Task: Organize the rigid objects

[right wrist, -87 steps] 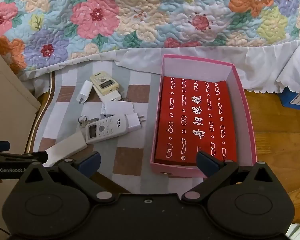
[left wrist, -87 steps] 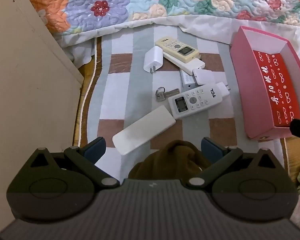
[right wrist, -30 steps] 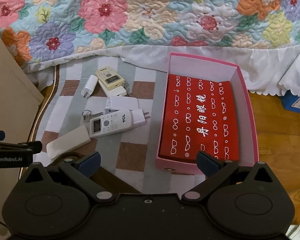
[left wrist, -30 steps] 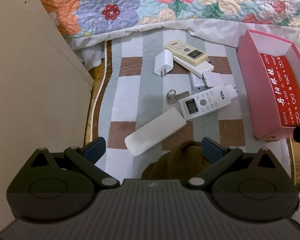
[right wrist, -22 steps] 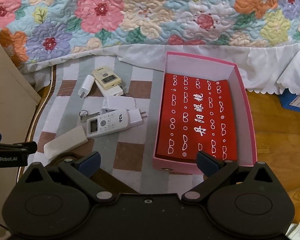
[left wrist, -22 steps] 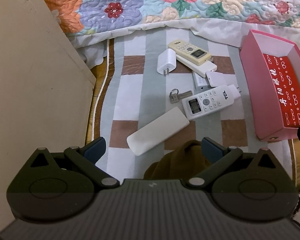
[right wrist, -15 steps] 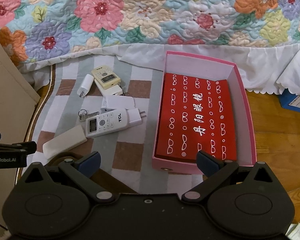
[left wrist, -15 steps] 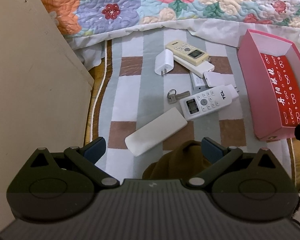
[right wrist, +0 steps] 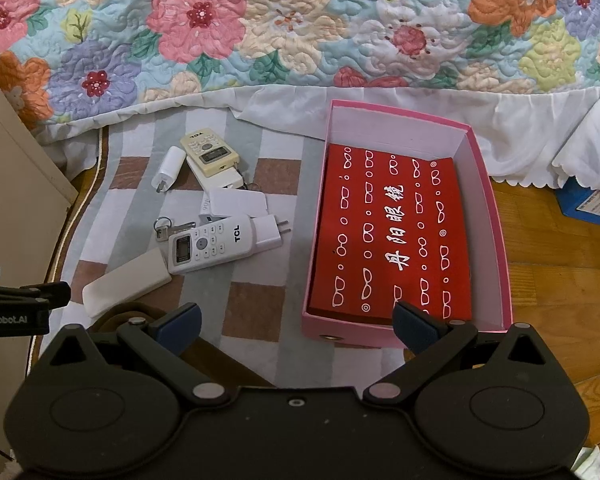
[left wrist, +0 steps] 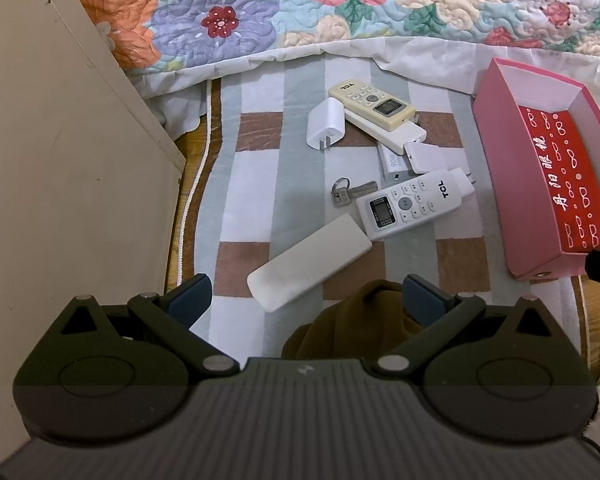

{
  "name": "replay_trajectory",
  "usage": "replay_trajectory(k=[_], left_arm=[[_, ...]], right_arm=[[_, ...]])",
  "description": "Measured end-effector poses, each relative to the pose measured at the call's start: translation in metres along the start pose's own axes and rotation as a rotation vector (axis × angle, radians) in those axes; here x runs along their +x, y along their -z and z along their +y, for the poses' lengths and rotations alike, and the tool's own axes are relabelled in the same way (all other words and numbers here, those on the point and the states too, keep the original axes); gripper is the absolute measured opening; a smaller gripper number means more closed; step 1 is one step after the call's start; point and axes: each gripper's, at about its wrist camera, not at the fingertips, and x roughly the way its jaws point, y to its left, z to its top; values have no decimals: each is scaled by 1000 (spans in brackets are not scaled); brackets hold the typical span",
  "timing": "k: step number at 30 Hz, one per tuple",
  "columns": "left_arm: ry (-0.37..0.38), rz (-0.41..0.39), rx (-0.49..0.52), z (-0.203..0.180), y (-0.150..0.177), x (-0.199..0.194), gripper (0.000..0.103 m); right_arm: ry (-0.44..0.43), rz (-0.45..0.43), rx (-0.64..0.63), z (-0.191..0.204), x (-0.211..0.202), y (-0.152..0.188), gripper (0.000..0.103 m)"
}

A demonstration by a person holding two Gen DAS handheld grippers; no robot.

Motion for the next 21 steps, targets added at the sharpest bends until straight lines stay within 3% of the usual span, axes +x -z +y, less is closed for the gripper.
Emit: replay_trajectory(k=[13, 18, 21], left_arm=[[9, 11, 7, -6, 2, 3, 103], [49, 18, -24, 2, 0, 5, 103], [62, -11, 9, 4, -1, 1, 101]], right_arm=[[13, 13, 0, -2, 5, 0, 103], [16, 13, 0, -2, 6, -1, 103], [18, -4, 0, -2, 3, -1, 103]])
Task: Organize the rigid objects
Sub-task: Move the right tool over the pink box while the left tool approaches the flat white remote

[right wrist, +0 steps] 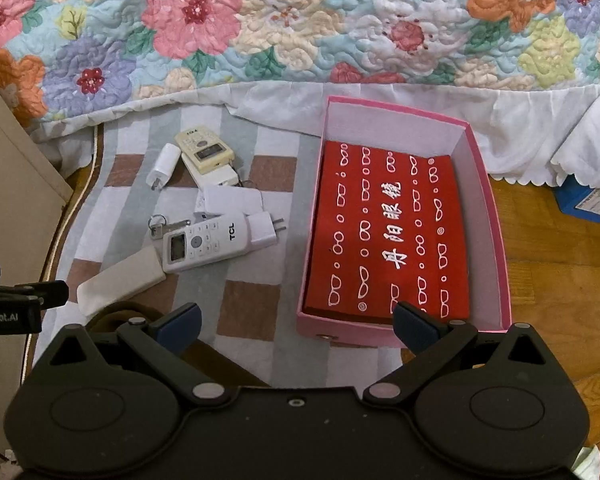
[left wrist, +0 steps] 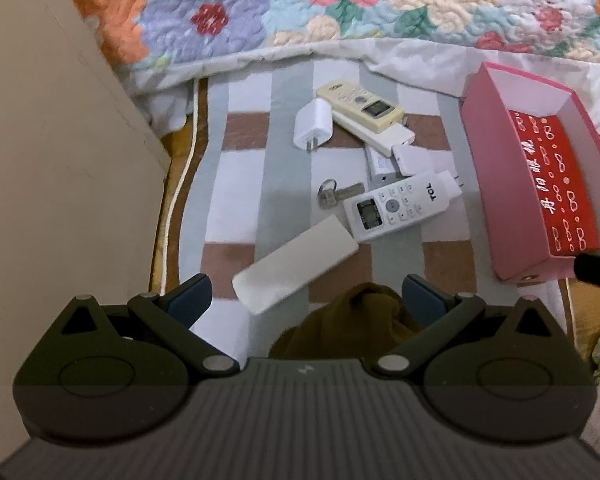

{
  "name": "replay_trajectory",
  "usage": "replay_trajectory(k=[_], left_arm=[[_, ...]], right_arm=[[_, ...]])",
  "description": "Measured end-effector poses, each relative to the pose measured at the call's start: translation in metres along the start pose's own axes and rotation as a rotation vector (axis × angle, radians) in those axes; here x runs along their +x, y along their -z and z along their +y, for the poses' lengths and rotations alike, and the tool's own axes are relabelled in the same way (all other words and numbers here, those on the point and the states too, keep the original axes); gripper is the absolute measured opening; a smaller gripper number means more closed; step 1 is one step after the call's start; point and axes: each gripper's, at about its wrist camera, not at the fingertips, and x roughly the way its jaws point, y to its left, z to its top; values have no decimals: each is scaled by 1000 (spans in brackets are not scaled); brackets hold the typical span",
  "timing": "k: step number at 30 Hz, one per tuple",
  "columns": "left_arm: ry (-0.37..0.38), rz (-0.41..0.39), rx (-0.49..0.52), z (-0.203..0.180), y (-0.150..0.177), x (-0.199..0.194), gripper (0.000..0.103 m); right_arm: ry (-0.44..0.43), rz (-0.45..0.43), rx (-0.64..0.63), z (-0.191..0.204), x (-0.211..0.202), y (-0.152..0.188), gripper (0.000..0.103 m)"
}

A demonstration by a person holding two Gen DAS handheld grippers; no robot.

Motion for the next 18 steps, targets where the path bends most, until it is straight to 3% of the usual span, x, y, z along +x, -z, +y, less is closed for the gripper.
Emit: replay_trajectory(k=[4, 7, 9, 11, 14, 15, 18], left_arm=[[-17, -73, 38, 6, -3, -14, 101], [-36, -120, 71, 11, -9, -18, 102], [6, -117, 73, 17, -16, -15, 102], [40, -109, 58, 24, -23, -9, 102], [14, -134, 27, 28, -30, 1, 101], [31, -124, 37, 28, -33, 7, 101], [64, -65, 43, 24, -38, 31, 100]], right_arm=[[76, -139, -99, 10, -13, 3, 103], [48, -263, -162, 10, -24, 2, 103], [17, -338, -172, 3, -32, -1, 103], [-3, -349, -173, -8, -34, -8, 103], [-36, -290, -152, -33, -28, -27, 98], [-52, -291, -122, -44, -27, -33, 94], [-82, -252, -98, -73, -19, -45, 93]])
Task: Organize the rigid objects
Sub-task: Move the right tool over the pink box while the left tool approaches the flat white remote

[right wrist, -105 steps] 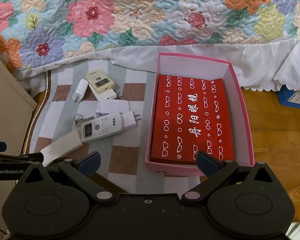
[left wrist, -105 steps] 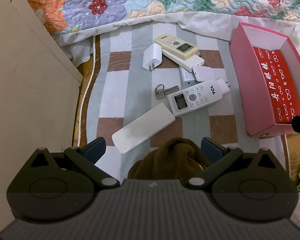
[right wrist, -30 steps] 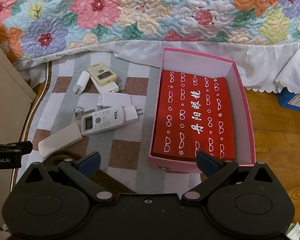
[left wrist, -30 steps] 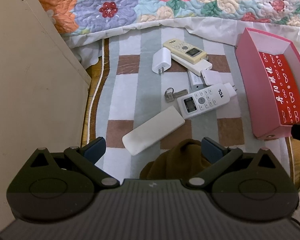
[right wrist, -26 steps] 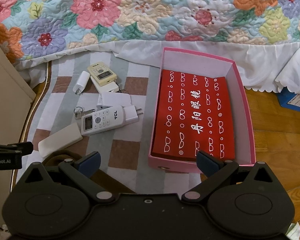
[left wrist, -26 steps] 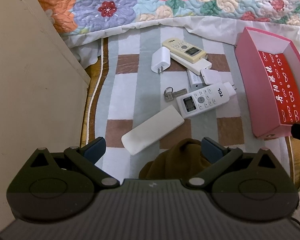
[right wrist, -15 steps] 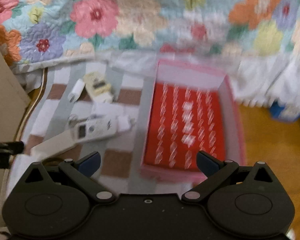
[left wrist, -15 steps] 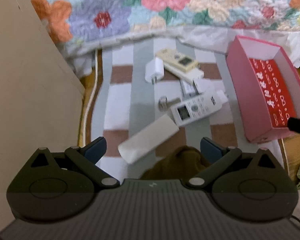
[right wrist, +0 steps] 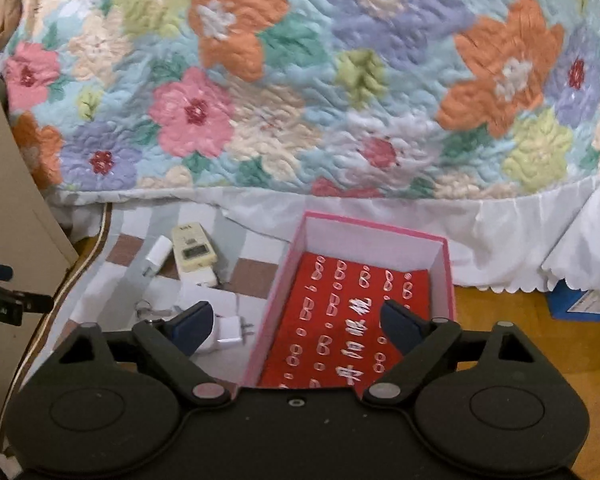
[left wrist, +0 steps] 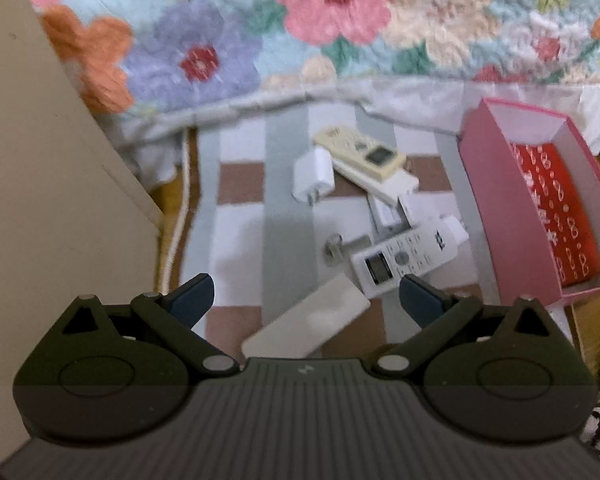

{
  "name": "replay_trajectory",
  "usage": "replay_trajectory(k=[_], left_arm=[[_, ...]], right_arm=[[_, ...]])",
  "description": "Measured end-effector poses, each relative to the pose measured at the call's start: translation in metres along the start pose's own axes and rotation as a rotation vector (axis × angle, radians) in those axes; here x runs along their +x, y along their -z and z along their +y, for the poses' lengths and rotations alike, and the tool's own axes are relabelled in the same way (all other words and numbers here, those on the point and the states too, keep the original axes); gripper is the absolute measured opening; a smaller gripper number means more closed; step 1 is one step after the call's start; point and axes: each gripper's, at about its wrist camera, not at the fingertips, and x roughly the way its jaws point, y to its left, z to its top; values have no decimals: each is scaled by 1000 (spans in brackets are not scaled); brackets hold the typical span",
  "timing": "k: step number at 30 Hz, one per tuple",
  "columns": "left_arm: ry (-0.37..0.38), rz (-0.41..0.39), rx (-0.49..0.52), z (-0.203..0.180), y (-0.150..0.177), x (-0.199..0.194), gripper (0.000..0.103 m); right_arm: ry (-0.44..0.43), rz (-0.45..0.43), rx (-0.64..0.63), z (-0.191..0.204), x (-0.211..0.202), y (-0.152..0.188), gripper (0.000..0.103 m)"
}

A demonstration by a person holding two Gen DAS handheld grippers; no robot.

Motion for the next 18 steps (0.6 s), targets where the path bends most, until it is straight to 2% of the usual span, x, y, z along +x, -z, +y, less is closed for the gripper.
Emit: replay_trajectory(k=[3, 6, 8, 11, 12, 16, 18], left_arm=[[15, 42, 9, -3, 0, 31, 98], [8, 130, 12, 0, 1, 76, 92], [-8, 176, 43, -1, 5, 101, 91], [-35, 205, 130, -8, 14, 124, 90], [-33, 212, 145, -9, 17, 130, 90], [8, 252, 161, -5, 26, 150, 91], [29, 283, 175, -6, 29, 157, 91]], right_arm=[[-39, 22, 9, -24, 8, 1, 91], [-46, 32, -1, -41, 18, 8, 88], [-55, 54, 21, -53, 26, 13, 86], [-61, 114, 49, -67, 42, 18, 74], [-60, 135, 55, -71, 49, 19, 73], [-23, 179, 76, -90, 69, 18, 75], [33, 185, 94, -104, 79, 16, 86]])
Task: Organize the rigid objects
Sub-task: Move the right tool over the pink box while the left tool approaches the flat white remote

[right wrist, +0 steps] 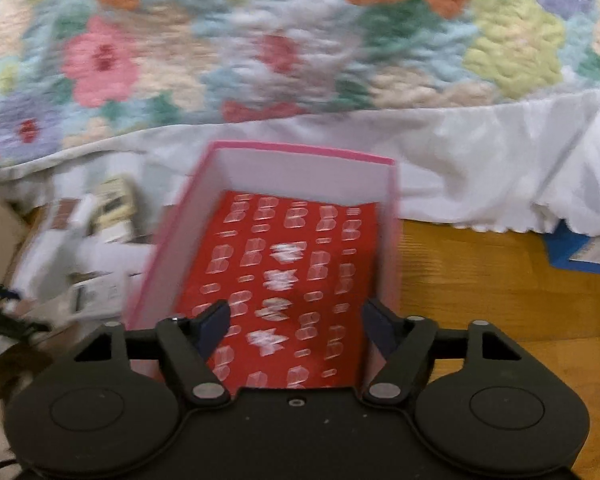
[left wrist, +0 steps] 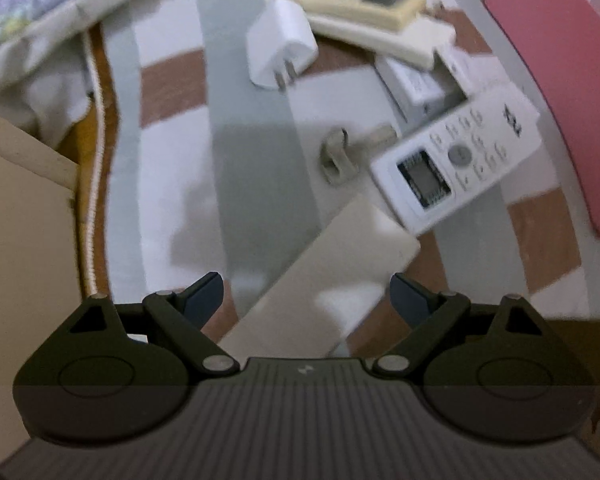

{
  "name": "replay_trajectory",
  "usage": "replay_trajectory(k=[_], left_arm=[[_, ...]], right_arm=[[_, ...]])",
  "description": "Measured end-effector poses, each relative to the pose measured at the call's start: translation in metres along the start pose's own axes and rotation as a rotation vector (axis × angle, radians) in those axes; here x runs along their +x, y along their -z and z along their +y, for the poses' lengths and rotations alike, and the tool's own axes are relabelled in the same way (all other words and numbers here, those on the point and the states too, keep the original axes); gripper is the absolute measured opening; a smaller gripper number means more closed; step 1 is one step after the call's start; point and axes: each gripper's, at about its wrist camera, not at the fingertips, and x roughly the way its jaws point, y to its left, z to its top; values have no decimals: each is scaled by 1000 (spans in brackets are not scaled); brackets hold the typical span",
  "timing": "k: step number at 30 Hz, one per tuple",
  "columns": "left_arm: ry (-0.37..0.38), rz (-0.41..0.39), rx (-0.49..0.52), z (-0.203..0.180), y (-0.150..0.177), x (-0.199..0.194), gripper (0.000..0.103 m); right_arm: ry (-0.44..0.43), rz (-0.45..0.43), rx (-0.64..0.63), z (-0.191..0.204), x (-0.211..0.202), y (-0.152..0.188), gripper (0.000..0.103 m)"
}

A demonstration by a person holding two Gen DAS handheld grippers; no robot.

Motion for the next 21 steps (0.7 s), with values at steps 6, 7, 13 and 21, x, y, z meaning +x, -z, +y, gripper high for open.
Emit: replay_trajectory(k=[6, 7, 13, 21], left_arm=[[24, 24, 5, 3, 4, 16, 94], [10, 18, 11, 4, 4, 17, 98], [20, 7, 7, 8, 2, 25, 103], [51, -14, -21, 18, 6, 30, 103]], right_arm=[[38, 41, 82, -37, 24, 0, 85], [35, 50, 75, -39, 29, 1, 84], [17, 101, 54, -41, 63, 0, 49], [102, 90, 1, -49, 85, -14, 6]])
